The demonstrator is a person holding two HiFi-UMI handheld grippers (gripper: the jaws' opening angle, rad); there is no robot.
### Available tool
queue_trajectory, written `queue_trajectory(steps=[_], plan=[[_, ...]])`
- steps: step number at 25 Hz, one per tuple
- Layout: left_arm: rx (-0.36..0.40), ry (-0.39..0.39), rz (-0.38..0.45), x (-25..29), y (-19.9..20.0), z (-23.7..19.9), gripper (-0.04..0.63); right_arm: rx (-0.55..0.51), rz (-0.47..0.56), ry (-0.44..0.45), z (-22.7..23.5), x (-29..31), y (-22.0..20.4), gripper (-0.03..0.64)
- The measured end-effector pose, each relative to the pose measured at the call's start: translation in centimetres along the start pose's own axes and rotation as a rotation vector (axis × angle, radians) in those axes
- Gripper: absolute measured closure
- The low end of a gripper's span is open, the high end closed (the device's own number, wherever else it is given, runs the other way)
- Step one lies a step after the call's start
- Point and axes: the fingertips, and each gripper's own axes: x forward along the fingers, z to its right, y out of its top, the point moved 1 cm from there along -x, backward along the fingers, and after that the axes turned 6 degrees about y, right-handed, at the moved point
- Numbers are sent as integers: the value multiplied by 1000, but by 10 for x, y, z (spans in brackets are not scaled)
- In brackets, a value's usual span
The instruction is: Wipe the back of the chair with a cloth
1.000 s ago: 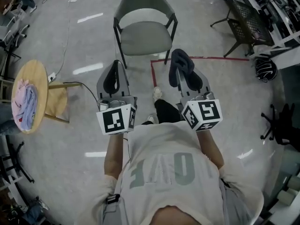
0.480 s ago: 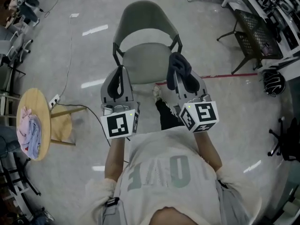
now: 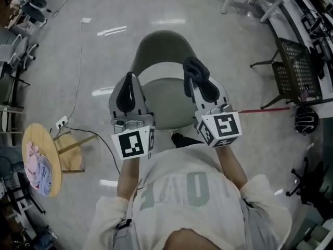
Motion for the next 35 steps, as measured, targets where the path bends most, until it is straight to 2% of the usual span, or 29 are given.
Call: queue_trajectory(steps=[3, 8, 17, 21, 25, 30, 35], plan=[[14, 18, -12, 43, -15, -4, 580, 18, -8, 21, 27, 40, 0, 557], [17, 45, -77, 91, -49, -14, 580, 38, -28, 54, 49, 89, -11, 557], [5, 47, -133, 145, -73, -2, 580, 45, -58, 82, 78, 134, -16, 557], [-10, 52, -141, 152, -75, -19, 580, 60, -54, 73, 69, 150, -20, 557], [-22, 24, -127, 155, -82, -31, 580, 26, -9, 54, 50, 158, -13, 557], [-28, -14, -118, 160, -79, -29, 580, -6, 30, 53, 35, 160, 4, 557], [-54, -42, -97, 170, -66, -24, 580, -29, 41, 14, 35, 166, 13, 557]])
